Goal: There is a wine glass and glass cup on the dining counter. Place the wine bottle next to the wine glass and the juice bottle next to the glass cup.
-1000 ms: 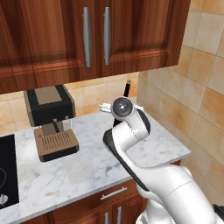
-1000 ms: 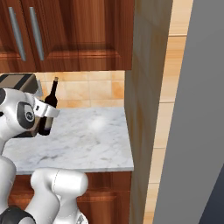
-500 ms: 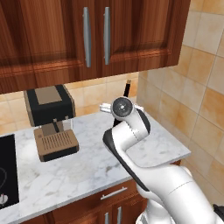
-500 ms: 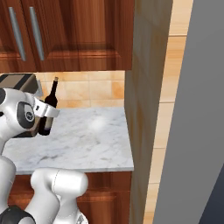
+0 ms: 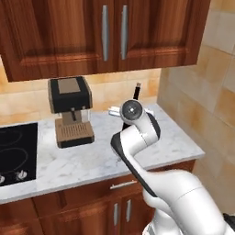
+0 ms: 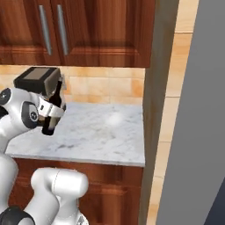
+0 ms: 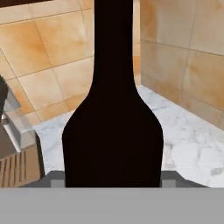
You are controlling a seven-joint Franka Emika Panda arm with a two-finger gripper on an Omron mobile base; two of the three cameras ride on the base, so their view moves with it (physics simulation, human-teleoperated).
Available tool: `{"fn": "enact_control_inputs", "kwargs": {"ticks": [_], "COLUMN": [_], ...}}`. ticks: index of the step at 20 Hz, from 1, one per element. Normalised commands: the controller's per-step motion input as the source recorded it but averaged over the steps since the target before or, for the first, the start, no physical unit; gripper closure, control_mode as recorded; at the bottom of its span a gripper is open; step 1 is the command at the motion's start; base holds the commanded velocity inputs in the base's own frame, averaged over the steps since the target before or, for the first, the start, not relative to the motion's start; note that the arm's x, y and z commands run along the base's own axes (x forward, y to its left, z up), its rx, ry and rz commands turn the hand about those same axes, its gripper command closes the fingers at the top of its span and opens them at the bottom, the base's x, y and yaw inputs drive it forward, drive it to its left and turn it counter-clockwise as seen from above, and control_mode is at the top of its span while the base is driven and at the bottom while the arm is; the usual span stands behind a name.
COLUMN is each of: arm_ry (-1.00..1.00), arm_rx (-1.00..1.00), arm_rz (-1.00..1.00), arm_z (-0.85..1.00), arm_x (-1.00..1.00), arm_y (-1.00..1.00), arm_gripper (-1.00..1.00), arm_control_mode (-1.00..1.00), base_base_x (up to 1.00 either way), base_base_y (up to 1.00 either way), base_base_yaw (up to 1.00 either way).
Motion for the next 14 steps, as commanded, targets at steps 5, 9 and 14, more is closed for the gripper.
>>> {"fn": "enact_control_inputs", "kwargs": {"ticks": [5, 9, 14], "arm_ry": [0.0, 0.0, 0.0], "arm_rx": [0.0, 0.0, 0.0], "arm_rz": [0.0, 0.0, 0.0], "arm_z": [0.0, 0.0, 0.0], "arm_x": [0.0, 0.0, 0.0], "arm_y": [0.0, 0.0, 0.0], "arm_gripper": [1.0, 1.0, 1.0], "arm_control_mode": [1.0, 1.0, 1.0], "base_base_x": [-0.05, -0.02, -0.03], "base_base_y": [0.01, 0.0, 0.01], "base_base_yaw": [0.96, 1.0, 1.0]}}
